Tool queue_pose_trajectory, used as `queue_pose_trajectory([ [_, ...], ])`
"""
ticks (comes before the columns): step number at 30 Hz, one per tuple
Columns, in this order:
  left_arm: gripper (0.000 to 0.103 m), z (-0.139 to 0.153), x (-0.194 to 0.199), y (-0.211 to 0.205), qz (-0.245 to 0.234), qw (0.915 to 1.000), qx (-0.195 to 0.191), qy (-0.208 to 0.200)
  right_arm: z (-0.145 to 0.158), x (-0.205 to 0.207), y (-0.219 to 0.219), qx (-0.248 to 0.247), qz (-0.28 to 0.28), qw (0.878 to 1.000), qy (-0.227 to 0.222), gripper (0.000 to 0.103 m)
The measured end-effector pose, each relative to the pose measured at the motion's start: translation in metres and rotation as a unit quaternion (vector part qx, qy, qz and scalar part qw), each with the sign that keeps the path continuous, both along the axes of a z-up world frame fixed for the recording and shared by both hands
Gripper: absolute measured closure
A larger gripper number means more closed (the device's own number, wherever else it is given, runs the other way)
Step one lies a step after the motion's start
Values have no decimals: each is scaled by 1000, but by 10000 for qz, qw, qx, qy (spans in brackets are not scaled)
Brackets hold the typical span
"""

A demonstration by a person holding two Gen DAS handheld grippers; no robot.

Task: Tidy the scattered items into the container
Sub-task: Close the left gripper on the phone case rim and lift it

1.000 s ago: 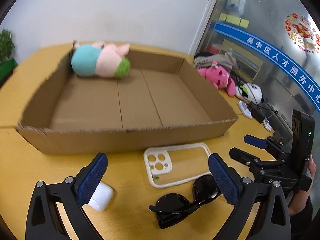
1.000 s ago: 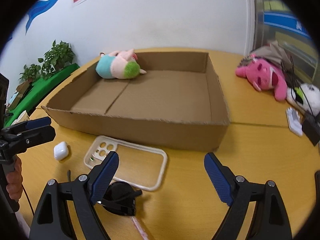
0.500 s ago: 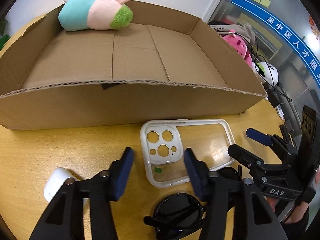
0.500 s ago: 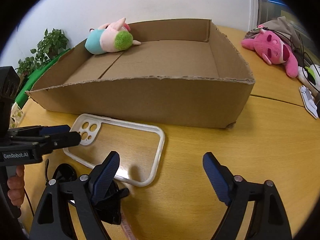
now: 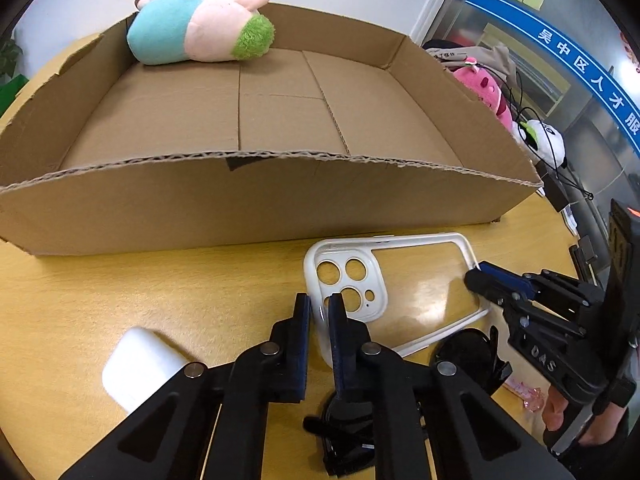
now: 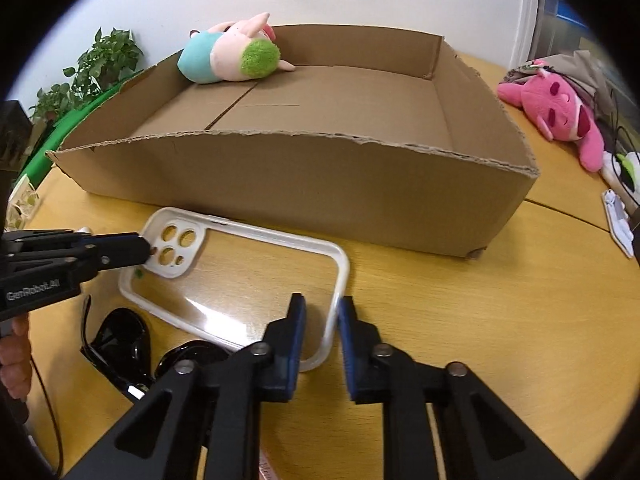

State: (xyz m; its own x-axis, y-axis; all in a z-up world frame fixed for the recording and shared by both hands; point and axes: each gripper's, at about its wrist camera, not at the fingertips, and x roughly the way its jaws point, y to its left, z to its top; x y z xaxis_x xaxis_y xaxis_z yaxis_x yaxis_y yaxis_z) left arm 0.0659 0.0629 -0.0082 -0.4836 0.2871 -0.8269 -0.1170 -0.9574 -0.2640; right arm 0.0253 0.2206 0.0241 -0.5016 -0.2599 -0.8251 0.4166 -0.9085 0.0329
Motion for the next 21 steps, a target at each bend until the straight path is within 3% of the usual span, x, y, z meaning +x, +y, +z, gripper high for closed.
queue_pose_trajectory([
  [3,94,11,11,-3,-15,9999,41,154,3,3,6,-227,-29,9997,-10,97],
  [11,95,56,33,-12,44,9977,149,658,59,25,11,-627,9,9954,730,97],
  [21,95,149,15,-25,89,9889,25,1481,141,11,-2,-866,149,9845,1518,97],
])
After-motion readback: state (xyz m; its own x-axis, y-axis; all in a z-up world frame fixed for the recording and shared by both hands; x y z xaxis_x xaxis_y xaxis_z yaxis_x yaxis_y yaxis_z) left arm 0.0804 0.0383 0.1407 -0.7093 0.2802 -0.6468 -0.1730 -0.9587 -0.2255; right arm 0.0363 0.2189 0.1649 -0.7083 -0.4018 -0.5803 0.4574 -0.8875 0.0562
